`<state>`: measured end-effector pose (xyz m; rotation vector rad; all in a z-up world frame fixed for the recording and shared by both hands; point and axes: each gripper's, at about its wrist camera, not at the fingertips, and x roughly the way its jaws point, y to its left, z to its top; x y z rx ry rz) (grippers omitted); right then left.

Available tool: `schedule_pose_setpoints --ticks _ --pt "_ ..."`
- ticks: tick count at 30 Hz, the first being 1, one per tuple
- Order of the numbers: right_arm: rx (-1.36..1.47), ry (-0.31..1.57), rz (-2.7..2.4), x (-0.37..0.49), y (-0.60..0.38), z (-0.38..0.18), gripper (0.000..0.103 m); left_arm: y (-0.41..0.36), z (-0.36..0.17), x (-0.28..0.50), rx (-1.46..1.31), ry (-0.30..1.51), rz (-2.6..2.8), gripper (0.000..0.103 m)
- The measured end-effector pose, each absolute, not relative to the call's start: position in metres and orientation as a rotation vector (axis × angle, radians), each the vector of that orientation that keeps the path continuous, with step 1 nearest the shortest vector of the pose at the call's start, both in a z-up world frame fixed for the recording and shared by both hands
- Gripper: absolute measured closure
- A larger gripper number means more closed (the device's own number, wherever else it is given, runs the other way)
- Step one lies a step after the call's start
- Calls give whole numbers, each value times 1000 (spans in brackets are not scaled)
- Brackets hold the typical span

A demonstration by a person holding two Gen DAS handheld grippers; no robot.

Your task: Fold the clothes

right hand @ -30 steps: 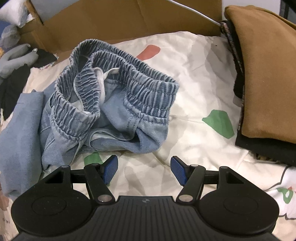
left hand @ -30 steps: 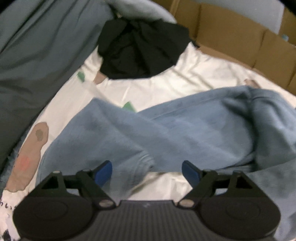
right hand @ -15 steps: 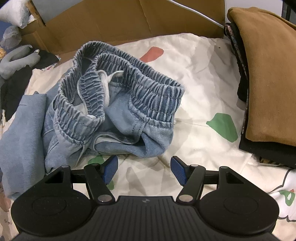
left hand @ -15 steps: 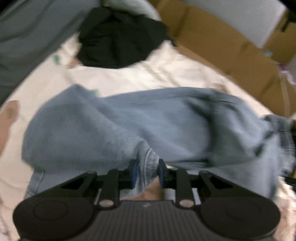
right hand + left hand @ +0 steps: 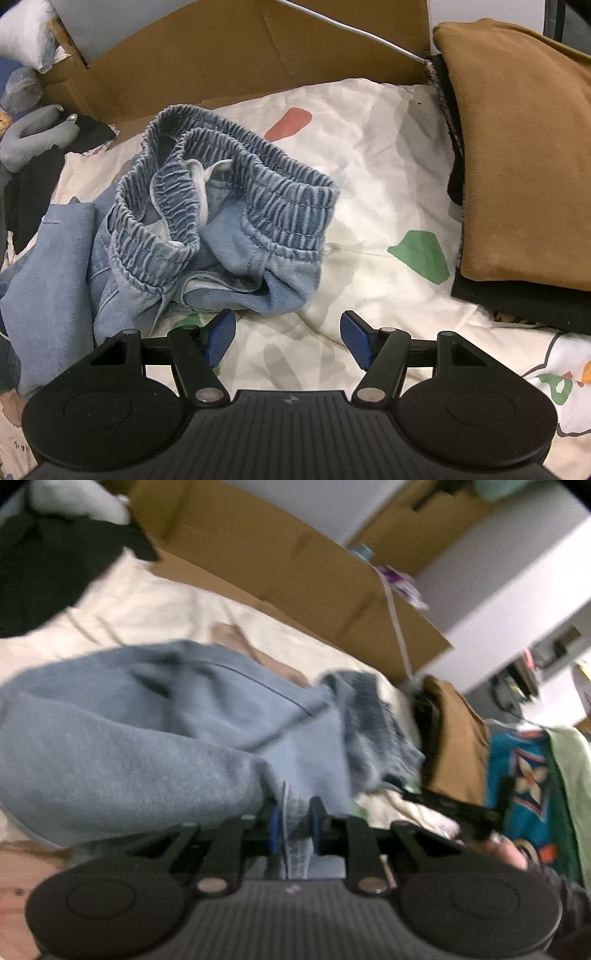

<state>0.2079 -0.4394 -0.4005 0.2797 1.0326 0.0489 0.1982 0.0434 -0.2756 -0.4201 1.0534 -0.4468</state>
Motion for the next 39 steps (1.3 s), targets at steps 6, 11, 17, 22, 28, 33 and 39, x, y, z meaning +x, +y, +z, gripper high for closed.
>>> schedule_pose_setpoints --ticks 6,11,17,22,28,33,39 --pt "290 1024 39 209 -447 -400 34 -1 -276 191 -434 1090 -662 86" --pt "297 1015 43 209 -447 -398 34 -46 -270 185 -393 1103 -782 84" --pt "301 1008 46 206 -449 -397 34 -56 -261 185 -360 1123 -816 62" --pt "313 1004 37 205 -454 -399 34 -63 -247 190 -353 1098 -871 62" --pt "322 978 36 203 -460 -397 34 -66 -235 209 -329 1033 -876 62" --pt "339 957 43 202 -463 -396 40 -73 -246 239 -217 987 -802 62" --pt "334 949 64 201 -461 -397 52 -99 -264 257 -45 954 -779 62"
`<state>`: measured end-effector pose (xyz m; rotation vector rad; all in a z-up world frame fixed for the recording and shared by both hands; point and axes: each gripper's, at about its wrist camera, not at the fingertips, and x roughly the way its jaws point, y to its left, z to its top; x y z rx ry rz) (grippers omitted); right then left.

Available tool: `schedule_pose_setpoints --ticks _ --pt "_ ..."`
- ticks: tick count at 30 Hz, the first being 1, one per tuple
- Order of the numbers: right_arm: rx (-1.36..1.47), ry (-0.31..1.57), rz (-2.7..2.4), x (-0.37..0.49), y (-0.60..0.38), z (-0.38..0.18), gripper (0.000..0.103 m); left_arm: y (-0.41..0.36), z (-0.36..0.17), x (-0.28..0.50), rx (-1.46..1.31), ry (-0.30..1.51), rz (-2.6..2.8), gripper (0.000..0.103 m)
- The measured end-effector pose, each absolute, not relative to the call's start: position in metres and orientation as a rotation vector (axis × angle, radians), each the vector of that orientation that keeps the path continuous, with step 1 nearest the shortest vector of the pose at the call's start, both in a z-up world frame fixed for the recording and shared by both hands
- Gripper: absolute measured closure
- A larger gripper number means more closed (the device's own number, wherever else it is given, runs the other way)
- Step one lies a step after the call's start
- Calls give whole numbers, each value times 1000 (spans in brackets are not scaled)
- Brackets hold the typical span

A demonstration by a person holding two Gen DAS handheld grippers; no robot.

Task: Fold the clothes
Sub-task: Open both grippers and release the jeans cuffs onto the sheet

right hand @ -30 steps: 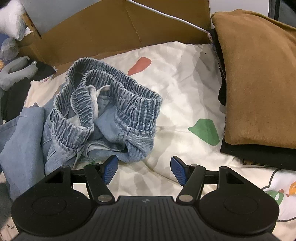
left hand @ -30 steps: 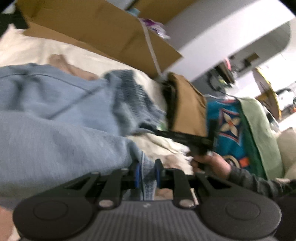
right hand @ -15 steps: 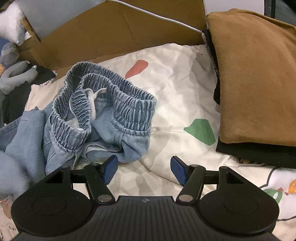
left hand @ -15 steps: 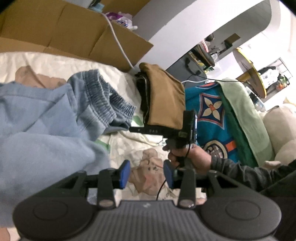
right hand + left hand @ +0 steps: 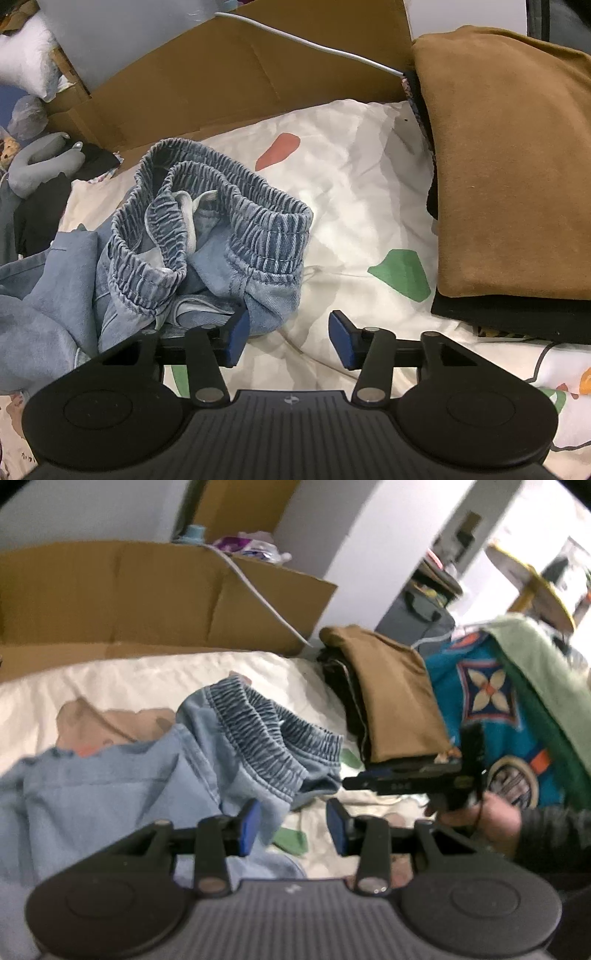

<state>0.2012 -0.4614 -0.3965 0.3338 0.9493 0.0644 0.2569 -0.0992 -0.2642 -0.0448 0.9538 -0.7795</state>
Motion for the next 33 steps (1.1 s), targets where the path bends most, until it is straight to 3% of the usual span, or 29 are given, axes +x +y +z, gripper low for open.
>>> schedule_pose_setpoints --ticks 2,14,20,33 --pt "331 945 72 201 -461 -396 58 -106 -271 263 -16 946 -786 62" --pt "319 954 71 205 -466 -401 58 -147 -322 296 208 1001 -803 66" --pt "319 965 67 202 -464 -406 58 -167 -346 302 308 1062 -790 60" --pt "326 974 62 200 -470 -413 57 -188 -380 295 499 1100 -763 60"
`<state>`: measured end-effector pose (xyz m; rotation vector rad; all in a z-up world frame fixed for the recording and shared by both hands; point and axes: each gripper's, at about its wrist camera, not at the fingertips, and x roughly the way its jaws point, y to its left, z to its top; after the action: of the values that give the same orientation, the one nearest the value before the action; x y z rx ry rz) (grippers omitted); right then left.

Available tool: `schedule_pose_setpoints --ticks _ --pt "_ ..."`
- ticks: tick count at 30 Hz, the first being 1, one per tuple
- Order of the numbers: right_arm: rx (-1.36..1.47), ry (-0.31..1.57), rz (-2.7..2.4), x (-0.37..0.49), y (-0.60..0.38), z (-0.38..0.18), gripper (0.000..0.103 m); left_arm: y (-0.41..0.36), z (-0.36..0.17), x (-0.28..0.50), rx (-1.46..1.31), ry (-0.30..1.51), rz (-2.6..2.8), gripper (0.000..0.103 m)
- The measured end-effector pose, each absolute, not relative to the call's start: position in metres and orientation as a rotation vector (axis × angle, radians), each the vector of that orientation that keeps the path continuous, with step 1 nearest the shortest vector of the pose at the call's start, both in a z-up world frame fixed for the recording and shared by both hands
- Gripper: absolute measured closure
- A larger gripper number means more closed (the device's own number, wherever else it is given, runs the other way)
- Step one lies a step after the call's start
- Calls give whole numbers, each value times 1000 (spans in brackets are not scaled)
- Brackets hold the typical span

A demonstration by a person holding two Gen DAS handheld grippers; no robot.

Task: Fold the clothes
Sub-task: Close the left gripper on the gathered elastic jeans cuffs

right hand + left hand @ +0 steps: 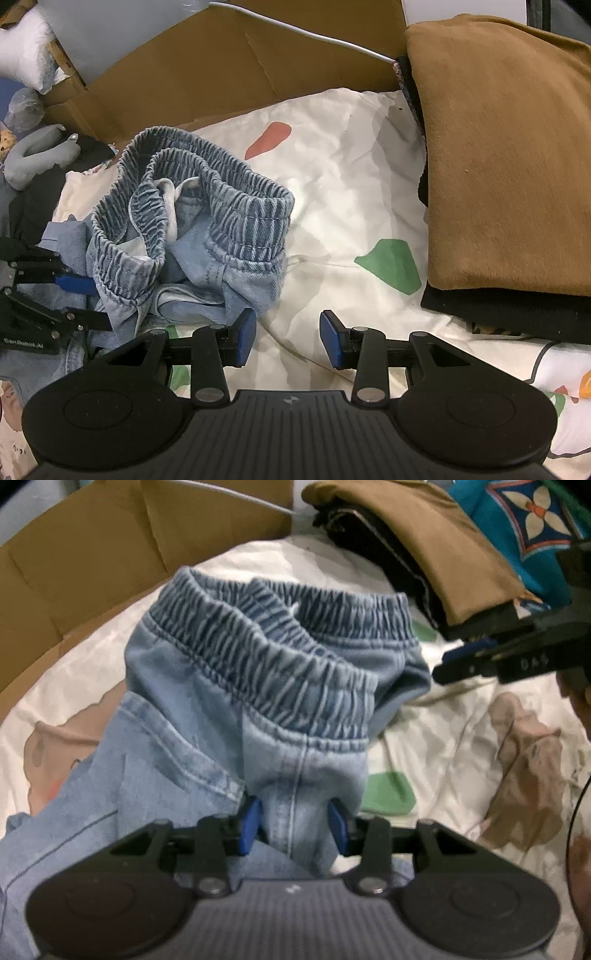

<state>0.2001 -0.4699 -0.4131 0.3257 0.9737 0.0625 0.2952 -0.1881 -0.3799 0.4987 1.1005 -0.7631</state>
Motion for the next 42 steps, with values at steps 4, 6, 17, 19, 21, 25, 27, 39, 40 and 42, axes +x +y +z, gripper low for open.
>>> schedule_pose_setpoints --ticks 4,6,17,19,21,25,27,39,40,42 --pt "333 976 59 200 -472 -415 57 -184 -384 296 497 1108 -750 87" --pt "333 977 61 200 -472 -415 57 -179 -382 295 479 1106 -750 89" --pt "354 948 70 197 -470 -407 57 -138 -325 251 318 976 -738 90" --pt "357 947 71 196 -471 -406 57 -134 -318 246 308 951 -736 90" --pt "359 947 71 195 -470 -406 57 -134 -314 243 316 927 -738 90" --pt "360 950 66 194 -470 -407 57 -136 -318 247 304 952 -738 89" --pt "358 953 64 194 -470 -407 57 -140 -318 249 295 959 -742 89" --pt "357 958 57 194 -474 -409 57 -177 -310 250 352 891 -747 45" --pt "357 958 57 194 -474 -409 57 -182 -315 252 367 904 -742 45" --pt "361 958 55 192 -475 -409 57 -189 -324 255 397 924 -723 45"
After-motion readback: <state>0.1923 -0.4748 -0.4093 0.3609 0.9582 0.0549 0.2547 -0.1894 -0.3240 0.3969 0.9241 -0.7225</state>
